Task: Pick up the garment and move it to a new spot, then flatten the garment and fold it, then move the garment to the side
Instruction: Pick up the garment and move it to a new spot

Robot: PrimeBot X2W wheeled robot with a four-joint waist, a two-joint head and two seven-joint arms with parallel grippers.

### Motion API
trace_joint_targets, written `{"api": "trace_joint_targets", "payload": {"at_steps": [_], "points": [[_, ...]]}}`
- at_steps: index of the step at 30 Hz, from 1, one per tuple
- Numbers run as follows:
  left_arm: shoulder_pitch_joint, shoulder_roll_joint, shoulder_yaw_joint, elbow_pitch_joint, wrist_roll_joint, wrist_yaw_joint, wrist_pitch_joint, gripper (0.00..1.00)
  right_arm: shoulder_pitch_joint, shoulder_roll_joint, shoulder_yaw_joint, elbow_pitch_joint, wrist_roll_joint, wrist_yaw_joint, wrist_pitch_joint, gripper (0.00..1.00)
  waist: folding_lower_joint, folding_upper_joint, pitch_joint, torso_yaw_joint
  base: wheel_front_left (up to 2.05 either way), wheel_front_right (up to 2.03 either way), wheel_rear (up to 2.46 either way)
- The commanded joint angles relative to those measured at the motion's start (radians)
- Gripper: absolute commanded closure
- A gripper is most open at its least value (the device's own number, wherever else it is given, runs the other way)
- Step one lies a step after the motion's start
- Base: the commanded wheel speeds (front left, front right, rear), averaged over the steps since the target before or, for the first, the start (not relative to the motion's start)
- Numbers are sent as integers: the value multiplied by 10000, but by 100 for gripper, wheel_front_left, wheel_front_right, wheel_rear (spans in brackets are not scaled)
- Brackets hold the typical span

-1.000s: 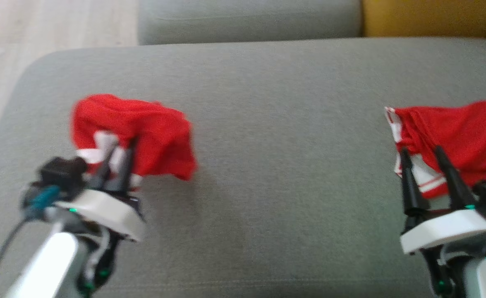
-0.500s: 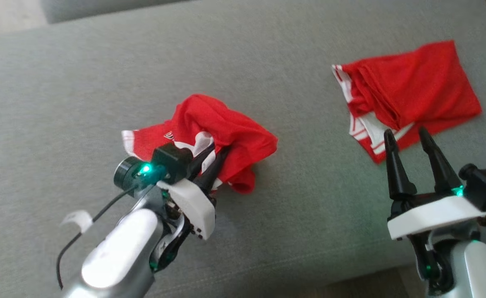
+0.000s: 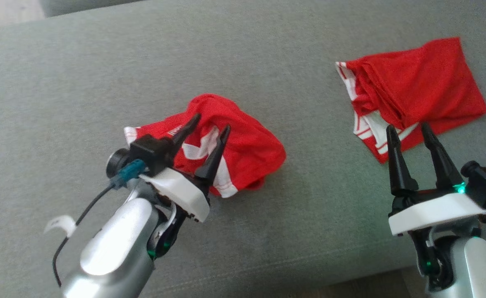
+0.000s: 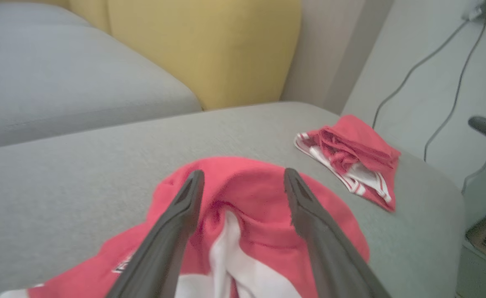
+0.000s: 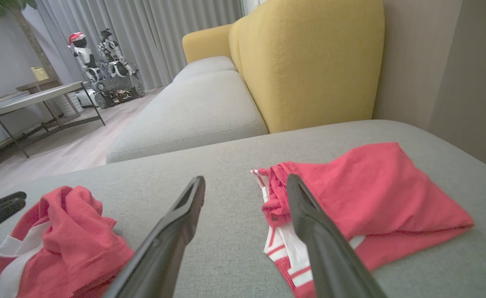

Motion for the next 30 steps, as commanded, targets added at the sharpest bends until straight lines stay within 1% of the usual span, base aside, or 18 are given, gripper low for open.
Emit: {"api": "trace_joint_targets", "payload": {"at_steps": [1,5,10,15,19,22,26,30], "points": [[-181,135,463,-421,-18,99,-161,0,-277,-54,165,-318,-99,-7,-15,0,0,0,-237,289,0,0,0],[228,342,1145,-1055,-119,566,-408,0,-214,-54,24,-329,-194,-7,79,0,0,0,-557,790,0,0,0],[680,782,2228,-1579,-147,1190,-500,0,-109,-54,-146,-423,-304,-7,242,0,0,0,-807,1375,0,0,0],[1260,1196,3303,-1982,-129,1566,-518,0,-12,-54,-259,-500,-389,-7,378,0,0,0,-1055,1763,0,0,0],[1976,1473,4081,-2330,-96,1681,-520,0,100,-54,-294,-539,-432,-7,470,0,0,0,-1284,1959,0,0,0],[2604,1706,4412,-2538,-78,1657,-521,0,192,-54,-294,-582,-461,-7,514,0,0,0,-1457,2047,0,0,0],[3295,1977,4430,-2750,-98,1523,-484,0,328,-54,-306,-650,-540,-7,583,0,0,0,-1658,2143,0,0,0],[3700,2140,4266,-3061,-56,1522,-212,0,465,-54,-282,-715,-683,-7,656,0,0,0,-1814,2199,0,0,0]]}}
